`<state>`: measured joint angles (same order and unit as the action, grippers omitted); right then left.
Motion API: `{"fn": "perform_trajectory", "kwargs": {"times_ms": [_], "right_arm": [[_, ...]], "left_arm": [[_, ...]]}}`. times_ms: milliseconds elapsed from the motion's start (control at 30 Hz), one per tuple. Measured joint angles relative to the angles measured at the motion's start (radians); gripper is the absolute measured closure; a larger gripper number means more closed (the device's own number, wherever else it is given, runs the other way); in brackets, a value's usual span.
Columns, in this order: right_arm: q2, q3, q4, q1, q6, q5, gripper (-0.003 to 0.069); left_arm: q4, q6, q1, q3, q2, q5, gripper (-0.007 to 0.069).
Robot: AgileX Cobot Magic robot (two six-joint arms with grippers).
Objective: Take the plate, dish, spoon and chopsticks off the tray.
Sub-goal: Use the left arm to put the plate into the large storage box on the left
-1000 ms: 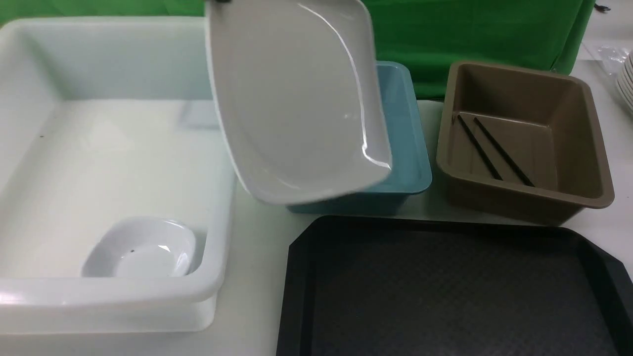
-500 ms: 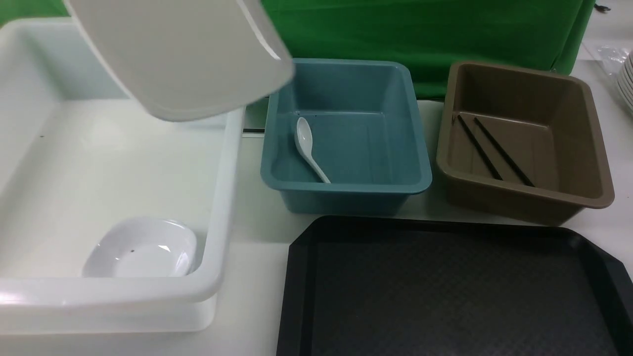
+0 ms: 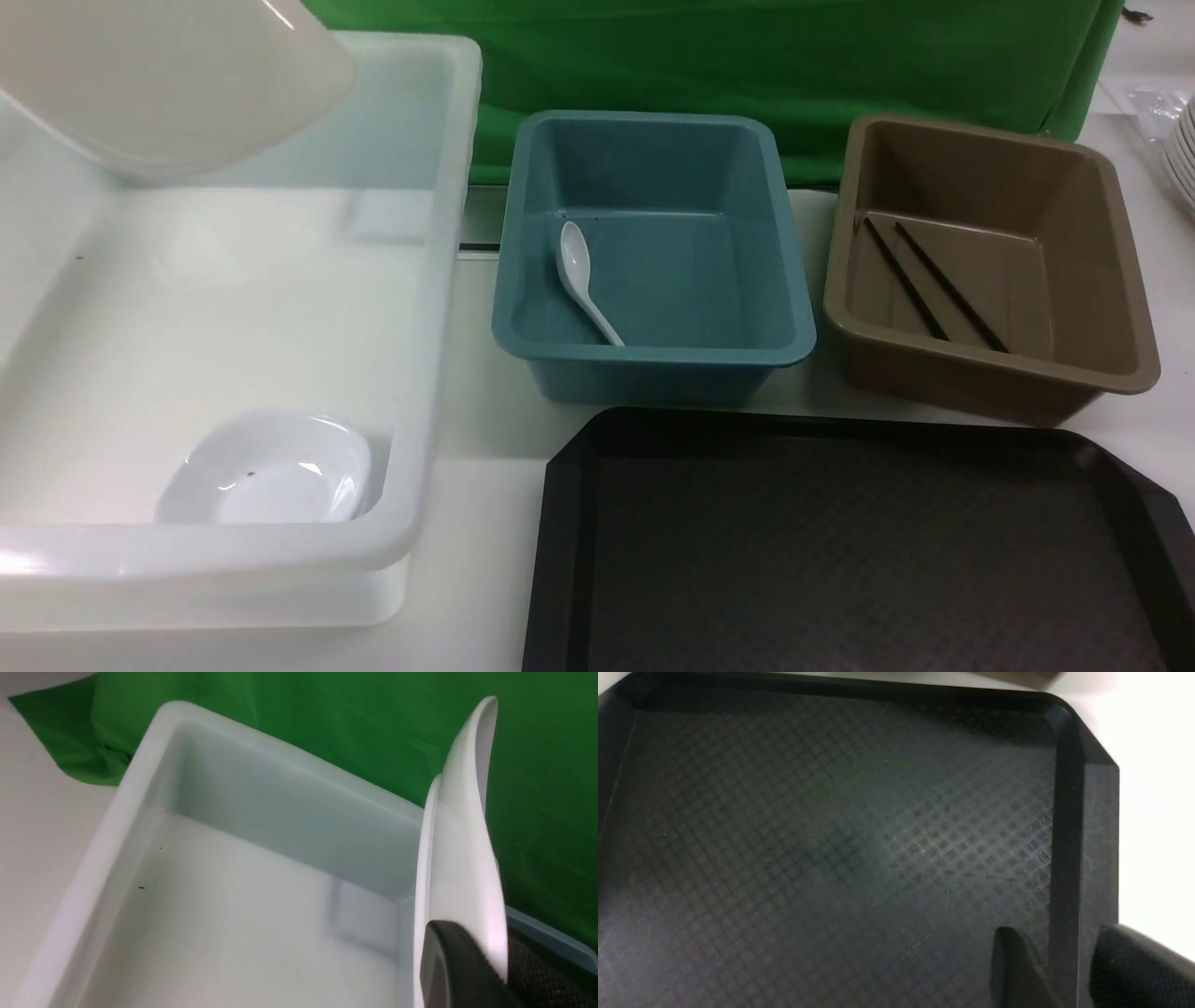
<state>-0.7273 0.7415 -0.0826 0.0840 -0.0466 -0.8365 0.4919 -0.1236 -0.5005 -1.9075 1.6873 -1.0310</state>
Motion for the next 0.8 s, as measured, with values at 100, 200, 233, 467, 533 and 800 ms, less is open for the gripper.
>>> {"fn": "perform_trajectory", "kwargs": {"times_ms": [100, 200, 233, 467, 533, 800], "right_arm": [[0.0, 0.0, 0.0, 0.0, 0.0, 0.0, 0.0389], [0.0, 0.0, 0.0, 0.0, 0.0, 0.0, 0.0389], [0.0, 0.0, 0.0, 0.0, 0.0, 0.0, 0.0389], [0.0, 0.0, -0.001, 0.0, 0.001, 0.0, 0.0389], [0.0, 0.0, -0.002, 0.0, 0.003, 0.001, 0.0389], [0.0, 0.0, -0.004, 0.0, 0.009, 0.005, 0.0389]], "left_arm": [[0.003, 0.004, 0.0, 0.086, 0.003, 0.067, 0.0597], [0.022, 0.014, 0.0, 0.197, 0.003, 0.164, 0.0597], [0.033, 0.017, 0.0, 0.238, 0.003, 0.206, 0.0596], [0.095, 0.022, 0.034, 0.463, 0.006, 0.489, 0.0596], [0.101, 0.022, 0.075, 0.545, 0.012, 0.608, 0.0595], [0.055, 0.036, 0.167, 0.617, 0.06, 0.73, 0.0595]]}}
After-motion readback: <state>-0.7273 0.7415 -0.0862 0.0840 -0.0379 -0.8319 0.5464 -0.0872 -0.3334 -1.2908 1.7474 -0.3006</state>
